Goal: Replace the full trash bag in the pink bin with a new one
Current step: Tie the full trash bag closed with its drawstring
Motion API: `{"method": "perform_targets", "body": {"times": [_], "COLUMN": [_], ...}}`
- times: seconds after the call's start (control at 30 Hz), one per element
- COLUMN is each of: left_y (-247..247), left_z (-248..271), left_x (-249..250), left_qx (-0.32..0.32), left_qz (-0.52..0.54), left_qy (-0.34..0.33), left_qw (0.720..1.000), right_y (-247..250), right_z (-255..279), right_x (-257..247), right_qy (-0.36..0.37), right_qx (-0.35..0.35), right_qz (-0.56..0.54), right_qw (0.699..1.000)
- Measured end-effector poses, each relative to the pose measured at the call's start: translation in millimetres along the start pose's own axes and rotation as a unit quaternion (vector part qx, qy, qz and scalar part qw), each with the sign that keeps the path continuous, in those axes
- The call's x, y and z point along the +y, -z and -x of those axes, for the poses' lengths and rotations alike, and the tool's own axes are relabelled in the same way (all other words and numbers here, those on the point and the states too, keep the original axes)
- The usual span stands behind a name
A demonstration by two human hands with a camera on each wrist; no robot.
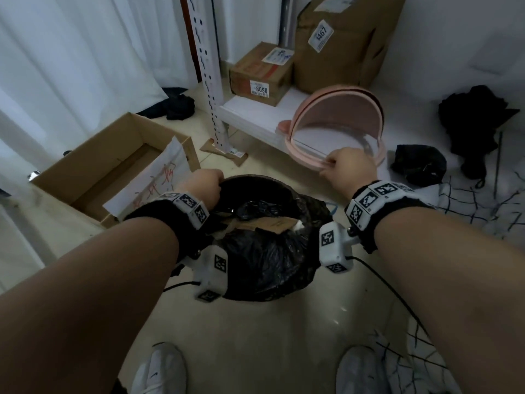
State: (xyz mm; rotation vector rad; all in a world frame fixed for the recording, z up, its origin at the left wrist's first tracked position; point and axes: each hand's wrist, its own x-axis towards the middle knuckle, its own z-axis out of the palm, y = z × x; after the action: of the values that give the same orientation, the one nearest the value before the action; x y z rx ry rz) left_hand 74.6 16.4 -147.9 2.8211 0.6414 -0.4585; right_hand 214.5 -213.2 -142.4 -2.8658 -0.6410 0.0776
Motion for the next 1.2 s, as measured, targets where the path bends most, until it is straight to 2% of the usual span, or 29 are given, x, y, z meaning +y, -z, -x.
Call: {"method": "perform_targets", "body": {"times": [0.1,0.17,0.43,0.63,0.73,0.8,0.87,0.93,0.97,1.07,1.13,1.2], "left_y": [10.2,15.1,16.5,12.1,13.7,9.6,-1.4,-9.2,-9.3,2.5,12.7,20.6], "left_z": [-17.6,-28.9,-52.7,-47.6,-33.2,-16.1,4.3,31.5,43.2,60.8,69.2,81.8], "left_x": [9.9,16.1,23.2,18.7,13.0,3.6,-7.0,-12.4,-14.3,-18.6,-17.8,-15.8], "left_qx": [-0.002,-0.008,0.022,0.023,0.034,0.031,-0.02,-0.095,-0.107,-0.071,-0.051,-0.069], "left_qz": [-0.023,-0.046,-0.041,0.0,0.039,0.081,0.15,0.246,0.269,0.263,0.277,0.281], "left_qy": [-0.023,-0.029,-0.028,-0.026,-0.007,0.023,0.083,0.133,0.14,0.146,0.13,0.134], "left_qw": [0.999,0.999,0.999,0.999,0.999,0.996,0.985,0.955,0.947,0.951,0.951,0.948], "right_y": [-6.7,-13.5,-37.8,-39.0,-31.9,-26.1,-23.6,-21.9,-20.1,-7.0,7.7,21.0], "right_z": [-18.3,-29.1,-46.7,-42.7,-26.0,-6.6,16.5,40.3,50.3,65.0,69.6,74.2], "right_x": [8.6,13.0,23.0,21.3,9.4,-5.2,-19.6,-30.7,-34.5,-45.7,-56.8,-70.4], "right_qy": [-0.001,0.001,-0.051,-0.035,-0.016,0.018,0.027,-0.006,-0.024,-0.026,0.006,0.058], "right_qx": [0.022,0.006,-0.002,-0.027,0.01,0.009,-0.045,-0.143,-0.185,-0.239,-0.212,-0.186], "right_qz": [0.065,0.101,0.007,-0.056,-0.097,-0.12,-0.149,-0.176,-0.176,-0.067,0.017,0.057], "right_qw": [0.998,0.995,0.999,0.997,0.995,0.993,0.987,0.974,0.966,0.968,0.977,0.979]}}
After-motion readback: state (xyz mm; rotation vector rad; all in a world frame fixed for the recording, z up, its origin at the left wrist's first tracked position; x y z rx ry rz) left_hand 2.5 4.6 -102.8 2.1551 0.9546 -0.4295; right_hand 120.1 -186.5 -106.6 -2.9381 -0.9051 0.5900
